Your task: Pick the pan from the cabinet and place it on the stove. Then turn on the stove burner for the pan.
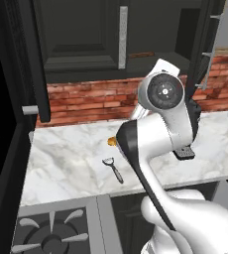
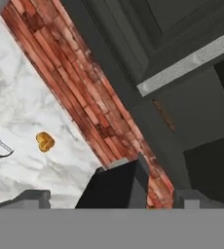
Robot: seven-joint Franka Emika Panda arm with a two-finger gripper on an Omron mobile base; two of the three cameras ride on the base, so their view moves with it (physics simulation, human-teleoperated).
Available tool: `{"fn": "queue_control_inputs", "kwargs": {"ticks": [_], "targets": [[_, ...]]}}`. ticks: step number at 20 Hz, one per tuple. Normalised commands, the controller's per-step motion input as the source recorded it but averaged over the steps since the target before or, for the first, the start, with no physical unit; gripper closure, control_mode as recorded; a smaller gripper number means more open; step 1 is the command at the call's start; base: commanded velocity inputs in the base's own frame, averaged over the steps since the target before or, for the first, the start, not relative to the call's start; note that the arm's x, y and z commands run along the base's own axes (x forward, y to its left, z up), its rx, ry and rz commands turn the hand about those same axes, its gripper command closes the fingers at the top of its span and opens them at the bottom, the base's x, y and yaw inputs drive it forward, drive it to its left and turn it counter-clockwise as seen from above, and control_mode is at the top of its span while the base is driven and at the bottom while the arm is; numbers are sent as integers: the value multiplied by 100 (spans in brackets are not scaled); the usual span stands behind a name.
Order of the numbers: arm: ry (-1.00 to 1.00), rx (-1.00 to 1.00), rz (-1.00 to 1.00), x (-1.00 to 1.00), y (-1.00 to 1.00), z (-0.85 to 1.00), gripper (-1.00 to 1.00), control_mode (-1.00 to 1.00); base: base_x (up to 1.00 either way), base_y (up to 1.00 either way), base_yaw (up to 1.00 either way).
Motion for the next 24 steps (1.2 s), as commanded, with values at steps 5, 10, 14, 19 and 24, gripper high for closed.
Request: {"fn": "queue_control_inputs", "kwargs": {"ticks": [5, 10, 14, 19, 24], "targets": [[21, -14, -17, 56, -23, -17, -100, -100, 0, 0, 0], [11, -11, -18, 25, -49, -1, -100, -100, 0, 0, 0], [7, -12, -20, 11, -52, -1, -100, -100, 0, 0, 0], [3, -13, -20, 2, -51, -5, -100, -100, 0, 0, 0], [0, -10, -20, 0, -54, -3, -100, -100, 0, 0, 0]]}}
